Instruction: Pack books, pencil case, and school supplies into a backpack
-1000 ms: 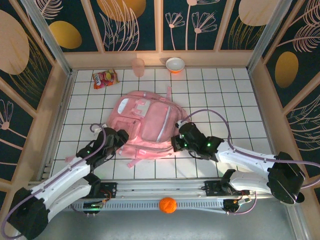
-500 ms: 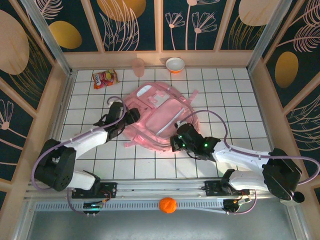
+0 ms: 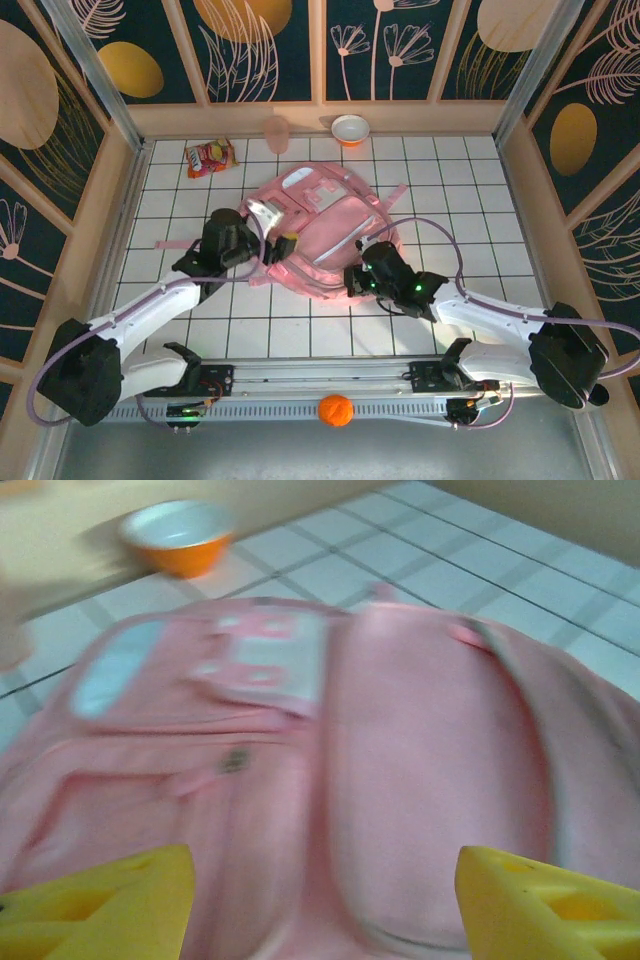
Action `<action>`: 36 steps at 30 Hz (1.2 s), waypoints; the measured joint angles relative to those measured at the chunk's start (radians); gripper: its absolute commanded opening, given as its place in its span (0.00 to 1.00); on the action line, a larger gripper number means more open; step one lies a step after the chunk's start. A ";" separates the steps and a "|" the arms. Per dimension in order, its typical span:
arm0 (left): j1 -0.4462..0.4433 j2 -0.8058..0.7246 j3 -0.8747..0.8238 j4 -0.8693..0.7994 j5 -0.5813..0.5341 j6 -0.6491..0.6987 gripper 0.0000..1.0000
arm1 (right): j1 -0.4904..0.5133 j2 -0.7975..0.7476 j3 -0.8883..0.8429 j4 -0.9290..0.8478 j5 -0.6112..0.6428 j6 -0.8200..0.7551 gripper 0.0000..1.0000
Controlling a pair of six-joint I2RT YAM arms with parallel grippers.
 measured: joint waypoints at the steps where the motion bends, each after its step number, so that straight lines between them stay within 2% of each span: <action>1: -0.035 0.000 -0.007 0.000 0.027 0.061 0.70 | -0.003 -0.002 -0.002 0.000 -0.004 0.000 0.00; 5: -0.158 0.033 -0.010 -0.001 0.117 0.257 0.69 | -0.010 -0.007 -0.003 0.000 -0.016 -0.003 0.00; 12: -0.239 0.155 0.050 -0.035 0.147 0.443 0.66 | -0.017 -0.008 -0.003 0.000 -0.032 -0.004 0.00; 19: -0.295 0.249 0.077 -0.013 0.079 0.512 0.51 | -0.022 -0.014 -0.005 0.000 -0.042 -0.008 0.00; 22: -0.296 0.276 0.077 0.008 0.036 0.515 0.39 | -0.024 -0.020 -0.007 0.000 -0.043 -0.017 0.00; 23: -0.296 0.282 0.077 0.015 0.023 0.519 0.33 | -0.024 -0.023 -0.007 0.000 -0.044 -0.019 0.00; 26: -0.296 0.286 0.077 0.031 -0.008 0.525 0.02 | -0.036 -0.033 -0.010 -0.001 -0.056 -0.023 0.00; 27: -0.296 0.286 0.077 0.031 -0.015 0.532 0.00 | -0.044 -0.038 -0.011 0.000 -0.063 -0.023 0.00; 36: -0.299 0.217 0.063 0.000 -0.031 0.601 0.00 | -0.187 -0.096 -0.027 -0.012 -0.147 -0.079 0.00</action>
